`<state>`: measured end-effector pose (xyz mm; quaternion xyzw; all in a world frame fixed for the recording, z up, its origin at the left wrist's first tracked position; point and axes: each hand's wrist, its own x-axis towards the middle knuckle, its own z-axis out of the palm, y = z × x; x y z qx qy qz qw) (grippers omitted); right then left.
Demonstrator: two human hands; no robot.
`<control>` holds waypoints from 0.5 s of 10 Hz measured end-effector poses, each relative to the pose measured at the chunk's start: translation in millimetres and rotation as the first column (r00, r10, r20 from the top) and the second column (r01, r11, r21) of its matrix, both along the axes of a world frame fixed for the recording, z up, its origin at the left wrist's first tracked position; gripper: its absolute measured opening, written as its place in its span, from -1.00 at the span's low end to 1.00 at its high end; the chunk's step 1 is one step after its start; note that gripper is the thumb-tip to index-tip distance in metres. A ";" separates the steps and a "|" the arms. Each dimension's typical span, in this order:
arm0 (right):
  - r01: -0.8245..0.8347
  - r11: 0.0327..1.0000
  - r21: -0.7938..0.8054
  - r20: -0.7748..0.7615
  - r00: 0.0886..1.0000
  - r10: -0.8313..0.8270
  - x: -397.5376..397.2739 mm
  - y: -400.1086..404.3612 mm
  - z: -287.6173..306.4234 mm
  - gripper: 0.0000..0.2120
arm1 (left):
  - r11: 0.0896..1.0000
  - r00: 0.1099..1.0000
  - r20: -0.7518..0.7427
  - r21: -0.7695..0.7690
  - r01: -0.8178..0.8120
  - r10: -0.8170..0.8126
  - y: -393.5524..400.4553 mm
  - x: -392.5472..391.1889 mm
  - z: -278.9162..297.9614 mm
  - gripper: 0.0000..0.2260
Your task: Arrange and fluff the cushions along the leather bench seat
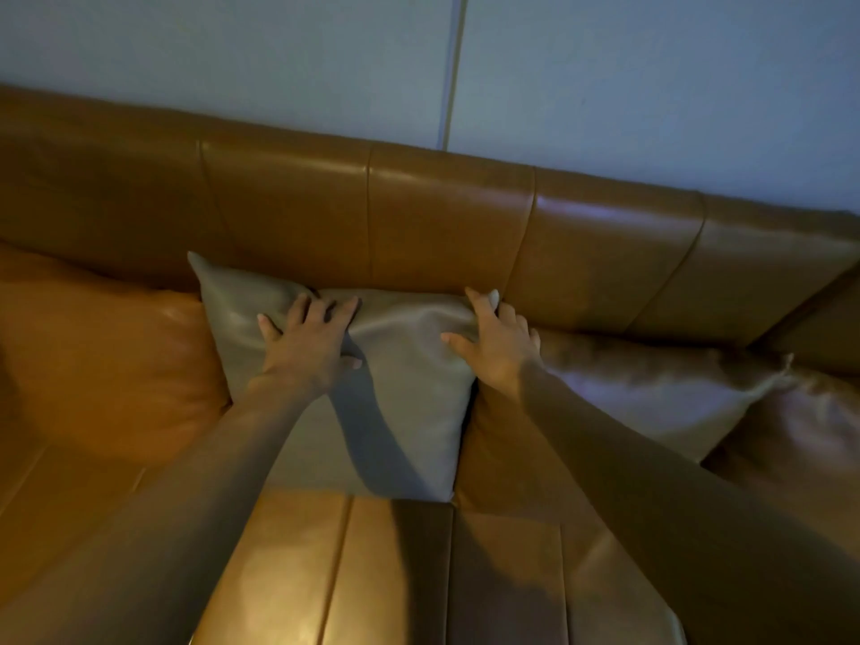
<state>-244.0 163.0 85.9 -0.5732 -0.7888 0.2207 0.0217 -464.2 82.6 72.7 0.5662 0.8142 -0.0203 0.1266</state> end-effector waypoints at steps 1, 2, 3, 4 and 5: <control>0.017 0.999 0.037 -0.020 1.000 -0.016 7.2 -11.6 5.2 -0.24 | 0.996 0.998 -0.006 0.071 -0.057 0.057 -9.0 9.3 1.0 -0.25; 0.025 0.999 0.037 -0.011 1.000 -0.024 17.7 -17.7 13.1 -0.24 | 0.985 0.997 -0.017 0.161 -0.067 0.071 -19.6 21.3 1.4 -0.29; 0.002 0.999 -0.047 -0.017 1.000 -0.003 36.3 -28.3 24.8 -0.33 | 0.986 0.993 0.081 0.133 -0.098 0.087 -44.0 34.1 12.2 -0.35; -0.031 0.984 -0.177 -0.099 0.995 0.014 47.7 -46.9 38.5 -0.45 | 0.995 0.977 0.202 0.059 -0.075 0.062 -65.1 44.8 38.2 -0.47; -0.049 0.950 -0.309 -0.142 0.990 0.005 68.4 -73.9 69.6 -0.61 | 0.999 0.949 0.313 -0.003 0.035 -0.032 -98.0 63.6 82.4 -0.64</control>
